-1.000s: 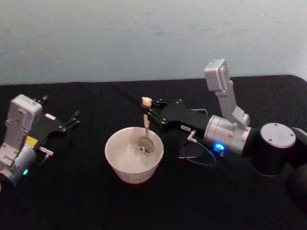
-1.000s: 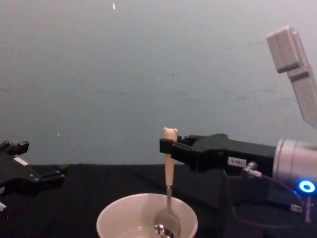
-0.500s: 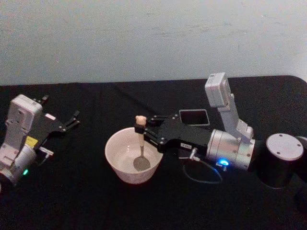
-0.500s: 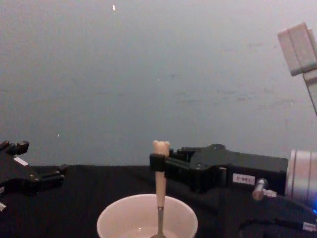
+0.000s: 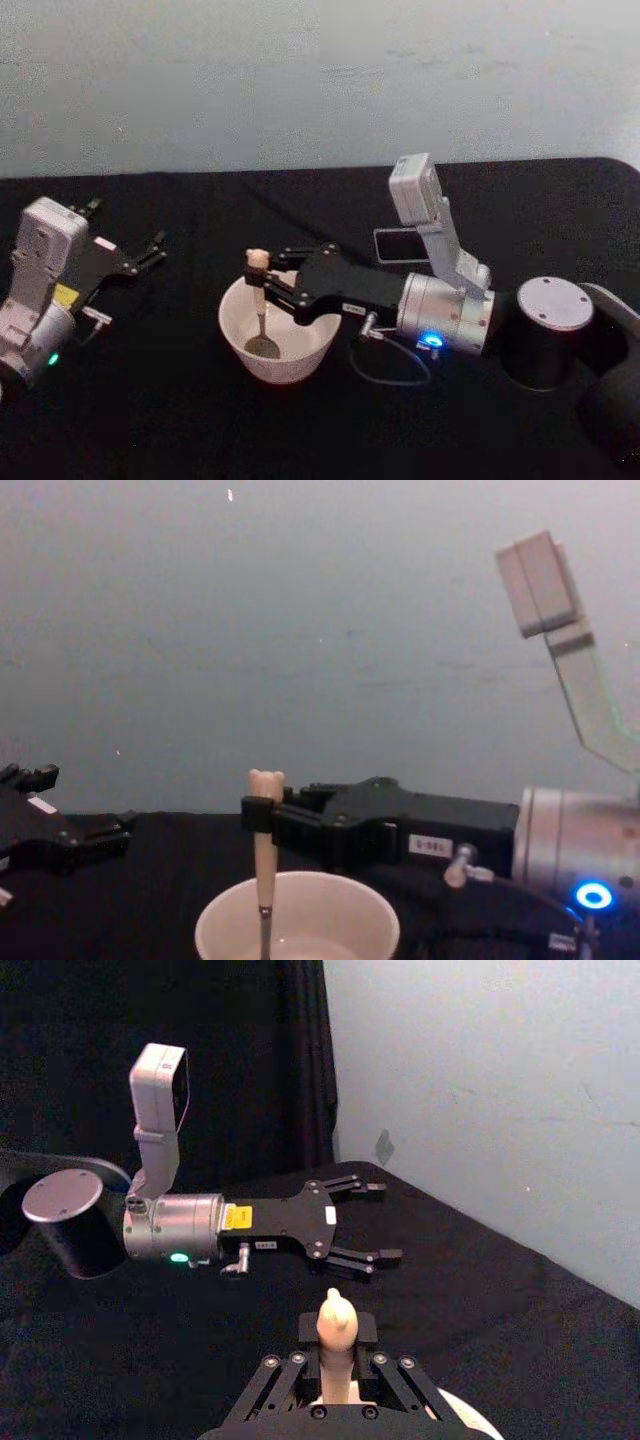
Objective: Pick up the stirring spoon with one hand, stir inside the cup, then place it back in its original position.
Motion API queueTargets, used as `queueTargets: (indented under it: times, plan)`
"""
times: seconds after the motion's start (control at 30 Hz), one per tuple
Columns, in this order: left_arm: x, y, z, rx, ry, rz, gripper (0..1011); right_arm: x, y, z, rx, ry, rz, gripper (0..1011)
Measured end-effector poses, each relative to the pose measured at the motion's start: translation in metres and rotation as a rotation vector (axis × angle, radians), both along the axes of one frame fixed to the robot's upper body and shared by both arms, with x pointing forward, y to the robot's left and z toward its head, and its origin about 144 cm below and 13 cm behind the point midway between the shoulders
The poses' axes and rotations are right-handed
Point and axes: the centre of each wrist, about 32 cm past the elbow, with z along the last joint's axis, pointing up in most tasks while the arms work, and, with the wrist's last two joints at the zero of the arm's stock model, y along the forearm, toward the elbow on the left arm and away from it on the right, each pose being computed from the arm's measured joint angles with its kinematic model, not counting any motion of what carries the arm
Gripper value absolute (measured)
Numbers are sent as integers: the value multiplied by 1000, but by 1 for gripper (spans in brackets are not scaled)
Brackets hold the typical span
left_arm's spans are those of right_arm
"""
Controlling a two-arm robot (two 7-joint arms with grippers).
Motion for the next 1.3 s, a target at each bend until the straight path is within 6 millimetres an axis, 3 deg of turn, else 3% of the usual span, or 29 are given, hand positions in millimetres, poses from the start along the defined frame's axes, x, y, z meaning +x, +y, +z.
queueTargets:
  times: [0.4, 0.77, 1.3]
  plan:
    - [0, 0, 0, 0, 0, 0, 1001, 21, 11, -2, 9, 30, -32, 197]
    - [0, 0, 0, 0, 0, 0, 1001, 34, -3, -2, 10, 21, -128, 197]
    - [0, 0, 0, 0, 0, 0, 1001, 13, -32, 1, -31, -1, -145, 197]
